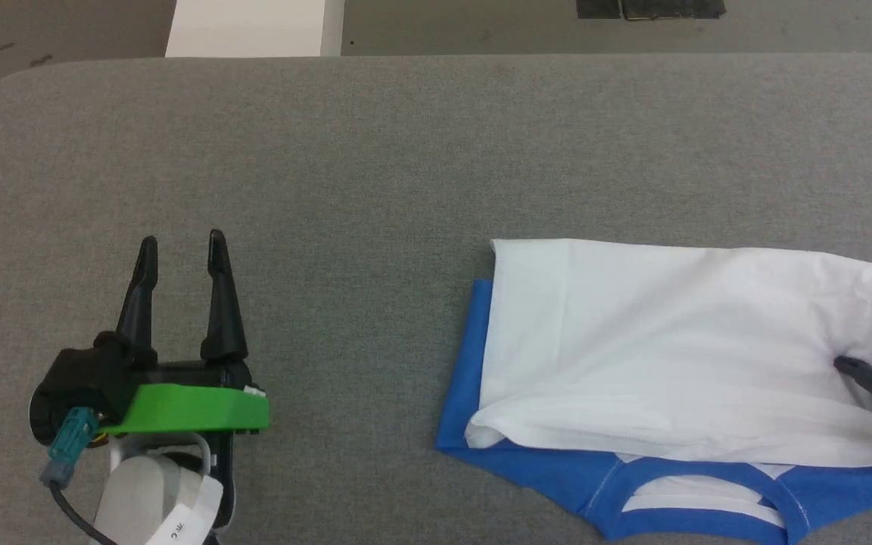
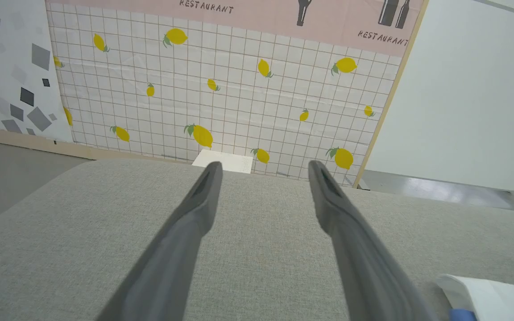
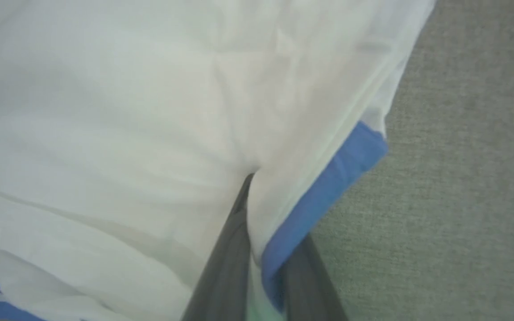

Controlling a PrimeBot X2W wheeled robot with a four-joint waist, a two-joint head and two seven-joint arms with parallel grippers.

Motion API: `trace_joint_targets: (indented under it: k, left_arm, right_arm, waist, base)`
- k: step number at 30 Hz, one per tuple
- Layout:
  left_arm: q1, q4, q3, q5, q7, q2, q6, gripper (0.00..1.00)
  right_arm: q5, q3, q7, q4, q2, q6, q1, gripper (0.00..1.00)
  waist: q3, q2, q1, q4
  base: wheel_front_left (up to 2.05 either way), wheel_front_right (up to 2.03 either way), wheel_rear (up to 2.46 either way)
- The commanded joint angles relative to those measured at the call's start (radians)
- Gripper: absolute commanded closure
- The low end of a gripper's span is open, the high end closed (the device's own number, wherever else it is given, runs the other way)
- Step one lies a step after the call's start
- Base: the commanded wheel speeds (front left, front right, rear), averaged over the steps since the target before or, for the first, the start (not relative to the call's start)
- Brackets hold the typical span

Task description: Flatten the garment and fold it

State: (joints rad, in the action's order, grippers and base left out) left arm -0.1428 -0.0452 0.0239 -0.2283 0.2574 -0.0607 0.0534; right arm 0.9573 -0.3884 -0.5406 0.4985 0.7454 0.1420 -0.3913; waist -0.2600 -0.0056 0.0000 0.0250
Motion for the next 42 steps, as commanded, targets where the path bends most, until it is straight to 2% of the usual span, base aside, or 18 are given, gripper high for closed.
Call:
trace_joint_targets:
  k: [1,7,14,19,24,32,42]
  left_arm:
    - [0.011,0.002,0.005,0.008,0.004,0.005,0.007,0.0]
    - [0.021,0.015,0.013,0.006,0.004,0.007,0.008,0.0]
    - [0.029,0.024,0.013,0.004,0.004,0.008,0.014,0.0]
    - [0.03,0.029,0.011,0.002,0.004,0.009,0.017,0.0]
    - [0.031,0.033,0.009,-0.003,0.004,0.009,0.02,0.0]
    - [0.025,0.031,0.002,-0.012,0.004,0.01,0.019,0.0]
    - [0.009,0.036,-0.023,-0.033,0.004,0.01,0.009,0.0]
  right_arm:
    - [-0.027,-0.005,-0.005,0.022,0.001,-0.011,-0.003,1.0]
    - [-0.128,-0.041,-0.079,-0.069,0.013,-0.011,-0.037,1.0]
    - [-0.194,-0.046,-0.257,-0.302,0.024,-0.011,-0.045,1.0]
    - [-0.228,-0.04,-0.343,-0.458,-0.01,-0.011,-0.034,1.0]
    - [-0.259,-0.077,-0.386,-0.556,-0.081,-0.011,-0.04,1.0]
    - [-0.281,-0.167,-0.375,-0.541,-0.21,-0.011,-0.097,1.0]
    - [-0.295,-0.305,-0.319,-0.417,-0.336,-0.011,-0.205,1.0]
  waist:
    - [0.004,0.0056,0.0,0.003]
    - [0.027,0.0056,0.0,0.011]
    - [0.055,0.0056,0.0,0.01]
    - [0.067,0.0056,0.0,0.002]
    - [0.07,0.0056,0.0,-0.009]
    - [0.052,0.0056,0.0,-0.028]
    - [0.022,0.0056,0.0,-0.057]
  base:
    - [0.0,0.0,0.0]
    - [0.0,0.0,0.0]
    - [0.0,0.0,0.0]
    - [0.0,0.0,0.0]
    - [0.0,0.0,0.0]
    - [0.0,0.0,0.0]
    - [0.0,0.0,0.0]
